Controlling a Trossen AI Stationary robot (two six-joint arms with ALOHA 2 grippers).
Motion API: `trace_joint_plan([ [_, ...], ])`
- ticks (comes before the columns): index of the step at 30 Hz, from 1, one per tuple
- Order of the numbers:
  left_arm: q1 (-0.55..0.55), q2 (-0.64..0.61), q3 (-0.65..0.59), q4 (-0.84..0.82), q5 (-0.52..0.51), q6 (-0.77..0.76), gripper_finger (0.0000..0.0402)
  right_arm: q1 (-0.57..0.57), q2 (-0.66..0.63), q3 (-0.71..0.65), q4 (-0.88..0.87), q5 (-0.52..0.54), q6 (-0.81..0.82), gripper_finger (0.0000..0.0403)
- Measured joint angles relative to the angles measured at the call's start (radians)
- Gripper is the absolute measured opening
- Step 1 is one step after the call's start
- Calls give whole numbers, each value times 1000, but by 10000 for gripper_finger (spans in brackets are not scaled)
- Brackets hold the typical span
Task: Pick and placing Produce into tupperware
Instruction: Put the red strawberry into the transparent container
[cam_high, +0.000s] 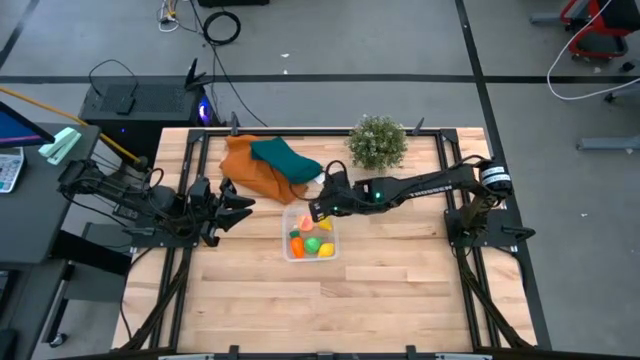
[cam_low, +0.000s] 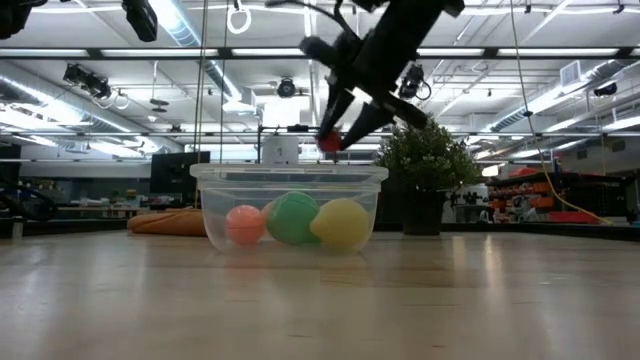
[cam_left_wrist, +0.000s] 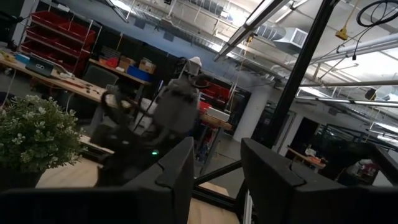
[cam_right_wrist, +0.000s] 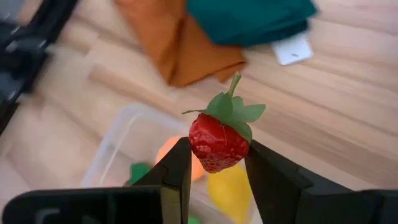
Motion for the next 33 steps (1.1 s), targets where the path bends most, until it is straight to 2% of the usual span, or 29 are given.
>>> trace_joint_plan([
  [6, 0, 0, 0, -6, 0, 0, 133, 71, 0, 22, 16, 38, -181, 98],
  [10, 0, 0, 0, -16, 0, 0, 136, 102, 0, 22, 17, 63, -243, 98],
  [27, 0, 0, 0, -19, 0, 0, 139, 105, 1, 22, 47, 24, -231, 98],
  [33, 0, 0, 0, -25, 0, 0, 136, 105, 47, 23, 89, -24, -207, 98],
])
